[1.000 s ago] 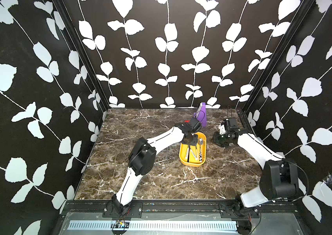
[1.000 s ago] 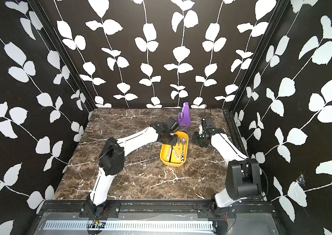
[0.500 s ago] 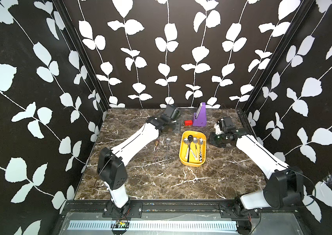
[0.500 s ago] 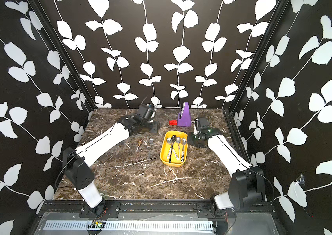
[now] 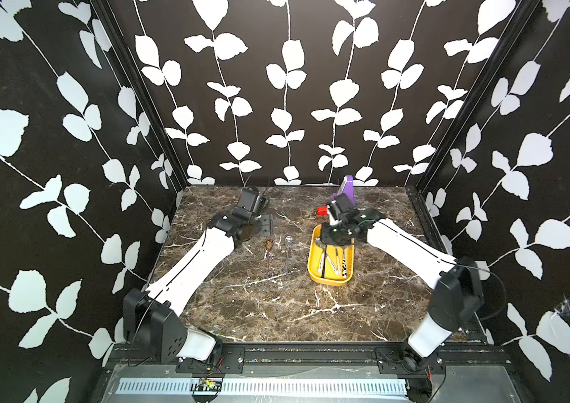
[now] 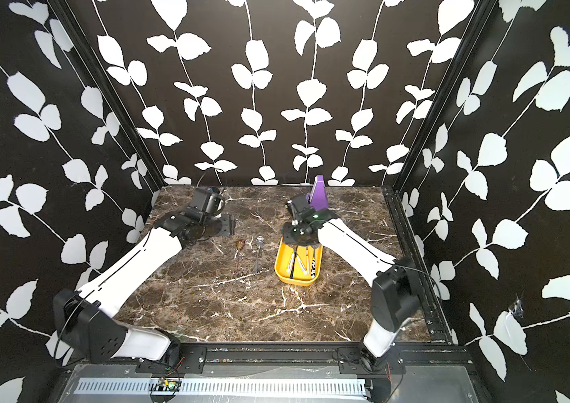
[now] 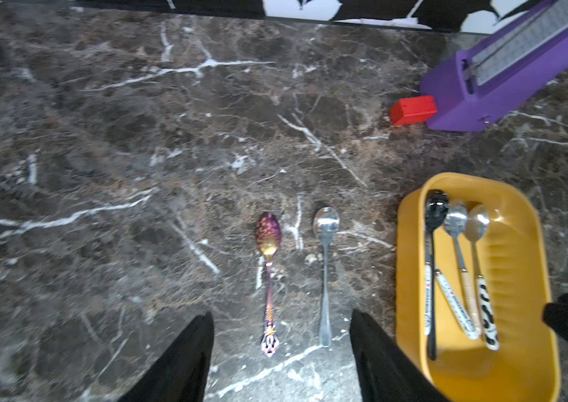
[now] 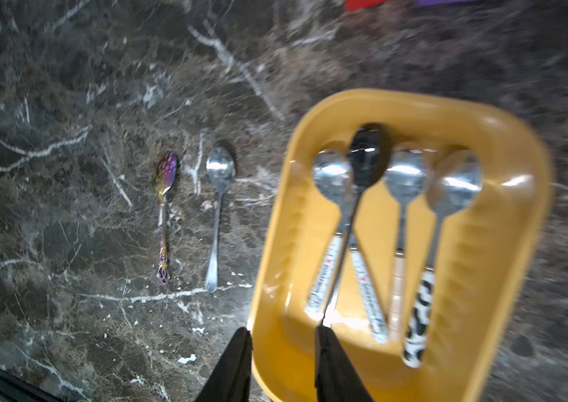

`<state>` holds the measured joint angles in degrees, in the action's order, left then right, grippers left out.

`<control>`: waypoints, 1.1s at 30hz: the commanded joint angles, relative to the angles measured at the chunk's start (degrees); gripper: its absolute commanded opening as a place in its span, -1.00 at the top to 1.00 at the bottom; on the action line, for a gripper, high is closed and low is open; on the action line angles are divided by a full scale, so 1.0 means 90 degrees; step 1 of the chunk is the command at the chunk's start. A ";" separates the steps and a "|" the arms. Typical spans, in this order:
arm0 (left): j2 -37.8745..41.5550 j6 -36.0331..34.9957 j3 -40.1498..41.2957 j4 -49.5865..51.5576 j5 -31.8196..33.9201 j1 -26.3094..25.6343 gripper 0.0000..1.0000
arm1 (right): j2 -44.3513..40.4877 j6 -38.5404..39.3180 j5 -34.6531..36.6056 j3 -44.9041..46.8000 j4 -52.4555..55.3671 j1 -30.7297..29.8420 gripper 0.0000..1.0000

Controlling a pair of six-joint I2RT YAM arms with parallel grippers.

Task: Put the spoon into the storage box
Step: Pick up the spoon from the center of the board.

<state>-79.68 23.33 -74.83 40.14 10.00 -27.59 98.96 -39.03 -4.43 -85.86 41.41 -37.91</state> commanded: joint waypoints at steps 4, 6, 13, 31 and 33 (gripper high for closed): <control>0.0448 0.0098 0.0487 0.0314 0.0218 0.0268 -0.40 | 0.1067 -0.0025 0.0348 -0.1171 0.0360 -0.0614 0.32; 0.0535 0.0102 0.0605 0.0309 0.0253 0.0339 -0.40 | 0.1443 0.0014 0.0393 -0.1505 0.0465 -0.0771 0.32; 0.0841 0.0143 0.1046 0.0250 0.0567 0.0459 -0.40 | 0.2715 0.0291 0.0863 -0.2733 0.1144 -0.1122 0.29; 0.1423 0.0319 0.1874 0.0320 0.0870 0.0566 -0.40 | 0.4581 0.0496 0.0933 -0.4575 0.1857 -0.1256 0.30; 0.1423 0.0282 0.1850 0.0336 0.0869 0.0576 -0.40 | 0.4816 0.0538 0.1007 -0.4900 0.2048 -0.1266 0.32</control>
<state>-67.85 25.93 -58.54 42.09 16.88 -22.90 139.92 -35.14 2.94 -125.58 56.07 -48.73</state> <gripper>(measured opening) 0.700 0.345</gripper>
